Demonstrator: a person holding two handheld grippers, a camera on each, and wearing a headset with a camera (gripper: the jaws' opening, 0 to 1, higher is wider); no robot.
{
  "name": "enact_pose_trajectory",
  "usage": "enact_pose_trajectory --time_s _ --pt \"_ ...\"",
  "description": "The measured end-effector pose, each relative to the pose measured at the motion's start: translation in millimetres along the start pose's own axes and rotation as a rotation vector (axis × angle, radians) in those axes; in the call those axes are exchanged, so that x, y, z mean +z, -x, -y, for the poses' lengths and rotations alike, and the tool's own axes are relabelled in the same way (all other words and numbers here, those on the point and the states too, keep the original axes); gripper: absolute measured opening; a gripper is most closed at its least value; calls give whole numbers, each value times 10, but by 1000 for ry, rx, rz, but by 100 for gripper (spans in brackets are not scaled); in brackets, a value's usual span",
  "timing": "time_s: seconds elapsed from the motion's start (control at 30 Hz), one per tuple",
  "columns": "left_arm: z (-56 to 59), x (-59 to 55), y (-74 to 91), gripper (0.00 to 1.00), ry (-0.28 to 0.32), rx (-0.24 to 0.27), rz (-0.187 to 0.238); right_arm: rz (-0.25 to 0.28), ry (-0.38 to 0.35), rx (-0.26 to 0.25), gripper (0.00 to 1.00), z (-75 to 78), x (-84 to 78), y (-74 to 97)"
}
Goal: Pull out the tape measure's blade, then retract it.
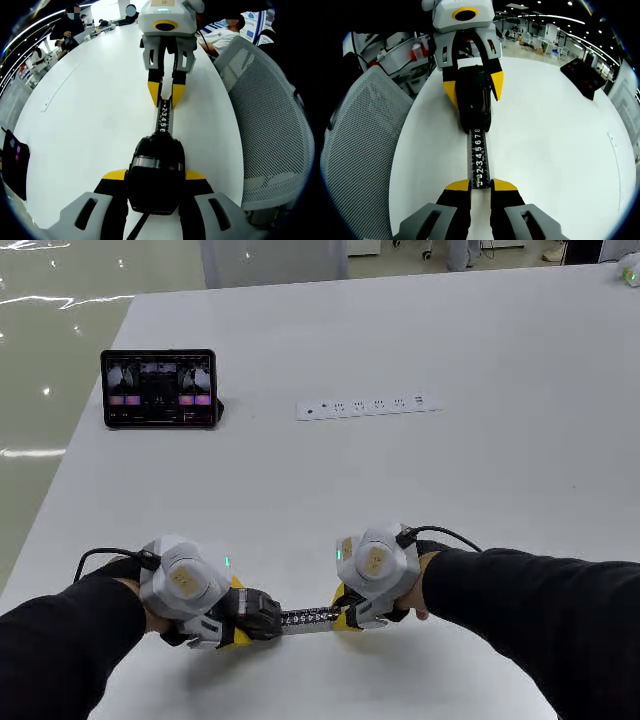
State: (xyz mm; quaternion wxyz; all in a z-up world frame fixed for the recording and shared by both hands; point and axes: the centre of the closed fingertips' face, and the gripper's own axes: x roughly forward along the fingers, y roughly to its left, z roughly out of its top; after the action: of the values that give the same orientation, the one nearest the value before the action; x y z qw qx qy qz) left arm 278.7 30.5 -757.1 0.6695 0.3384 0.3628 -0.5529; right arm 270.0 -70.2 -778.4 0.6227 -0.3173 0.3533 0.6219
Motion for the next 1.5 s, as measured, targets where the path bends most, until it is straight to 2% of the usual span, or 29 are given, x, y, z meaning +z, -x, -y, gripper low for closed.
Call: enact_pose_trajectory --time_s 1.5 --pt "-3 3 -1 34 16 7 6 -9 5 11 10 26 -161 104"
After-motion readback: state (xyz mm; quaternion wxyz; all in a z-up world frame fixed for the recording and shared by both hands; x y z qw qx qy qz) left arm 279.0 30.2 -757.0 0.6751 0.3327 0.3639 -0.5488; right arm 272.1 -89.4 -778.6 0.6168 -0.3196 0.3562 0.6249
